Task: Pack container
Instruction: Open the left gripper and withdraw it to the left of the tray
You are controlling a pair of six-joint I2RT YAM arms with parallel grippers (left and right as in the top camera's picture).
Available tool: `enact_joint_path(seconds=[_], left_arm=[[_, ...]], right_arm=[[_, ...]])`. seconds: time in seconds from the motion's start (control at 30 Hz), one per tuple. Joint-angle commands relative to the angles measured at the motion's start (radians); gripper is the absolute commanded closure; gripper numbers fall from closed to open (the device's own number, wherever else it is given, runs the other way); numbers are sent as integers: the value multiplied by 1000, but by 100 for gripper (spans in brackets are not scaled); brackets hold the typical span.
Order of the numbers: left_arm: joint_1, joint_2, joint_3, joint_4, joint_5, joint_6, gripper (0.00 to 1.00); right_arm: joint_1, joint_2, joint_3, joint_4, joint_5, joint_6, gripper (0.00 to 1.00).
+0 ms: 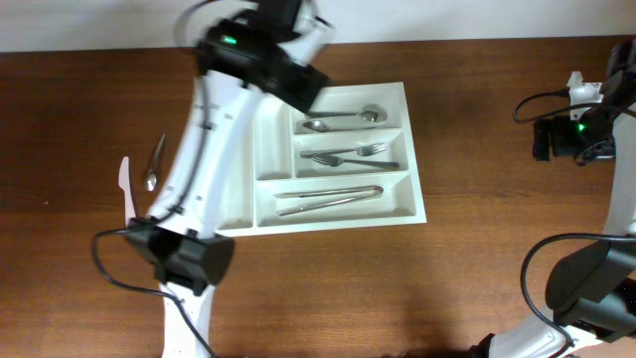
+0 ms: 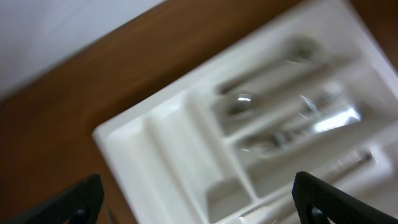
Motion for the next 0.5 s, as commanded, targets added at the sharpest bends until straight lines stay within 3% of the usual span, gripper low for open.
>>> enact_joint_path(seconds=[0.0, 0.2, 0.33, 0.47], left_arm=[[135, -2, 16, -5, 16, -244, 1], [254, 2, 14, -88, -39, -252, 1], [370, 23, 2, -150, -81, -463, 1], [440, 57, -3, -208, -65, -520, 1]], right_arm=[[-1, 2, -3, 0, 8, -6, 1], [-1, 2, -3, 0, 8, -6, 1], [-1, 2, -3, 0, 8, -6, 1], [-1, 2, -3, 0, 8, -6, 1]])
